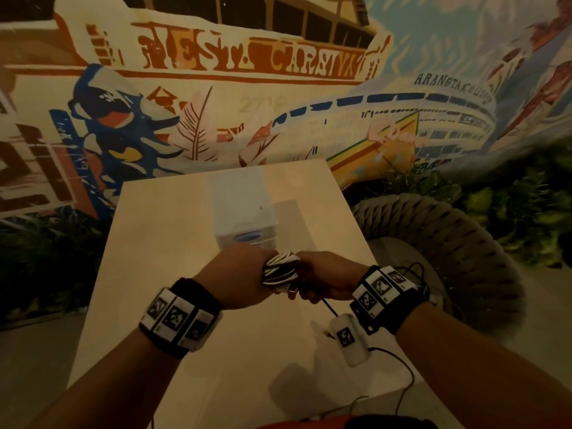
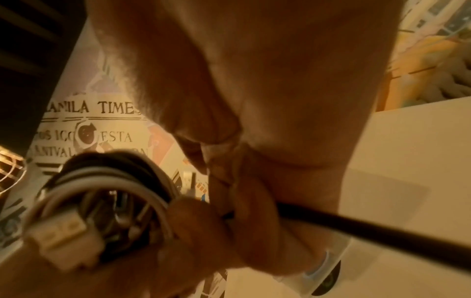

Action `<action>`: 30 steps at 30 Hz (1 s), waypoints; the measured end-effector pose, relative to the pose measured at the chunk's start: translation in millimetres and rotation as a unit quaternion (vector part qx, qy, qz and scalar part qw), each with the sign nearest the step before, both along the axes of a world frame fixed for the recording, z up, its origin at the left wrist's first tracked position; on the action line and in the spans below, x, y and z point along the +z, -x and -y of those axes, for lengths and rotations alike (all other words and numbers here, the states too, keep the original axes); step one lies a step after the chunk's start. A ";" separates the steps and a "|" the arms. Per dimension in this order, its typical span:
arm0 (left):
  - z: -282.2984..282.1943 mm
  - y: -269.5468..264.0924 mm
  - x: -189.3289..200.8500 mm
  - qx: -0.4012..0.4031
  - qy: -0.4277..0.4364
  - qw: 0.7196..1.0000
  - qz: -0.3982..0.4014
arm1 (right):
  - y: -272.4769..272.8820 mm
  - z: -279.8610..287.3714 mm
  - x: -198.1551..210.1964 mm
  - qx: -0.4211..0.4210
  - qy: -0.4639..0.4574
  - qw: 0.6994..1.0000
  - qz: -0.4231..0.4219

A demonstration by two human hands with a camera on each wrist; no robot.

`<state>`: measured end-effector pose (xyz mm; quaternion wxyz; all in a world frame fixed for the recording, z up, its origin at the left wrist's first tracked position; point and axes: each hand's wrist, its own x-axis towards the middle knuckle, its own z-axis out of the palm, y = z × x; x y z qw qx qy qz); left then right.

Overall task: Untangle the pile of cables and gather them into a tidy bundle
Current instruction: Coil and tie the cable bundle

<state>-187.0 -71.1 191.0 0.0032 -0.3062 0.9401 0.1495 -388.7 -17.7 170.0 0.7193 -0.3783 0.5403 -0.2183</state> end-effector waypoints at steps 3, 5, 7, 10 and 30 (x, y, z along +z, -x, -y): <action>-1.5 -0.1 -9.6 0.008 -0.004 0.999 0.043 | 2.6 2.3 -2.7 -0.026 -0.054 0.998 0.013; -6.0 2.1 -13.9 0.001 -0.007 0.998 0.062 | 2.9 3.1 -1.4 -0.036 -0.067 0.997 -0.012; -10.6 5.5 -19.9 0.000 -0.016 0.997 0.075 | 2.2 2.9 2.6 -0.007 -0.059 0.997 -0.046; -12.5 8.7 -32.0 0.020 -0.030 0.997 0.063 | 3.9 3.3 4.4 0.093 -0.015 0.989 -0.118; -33.7 29.8 -36.1 0.003 -0.014 0.976 0.219 | -43.7 4.8 -11.0 0.332 0.082 0.843 -0.416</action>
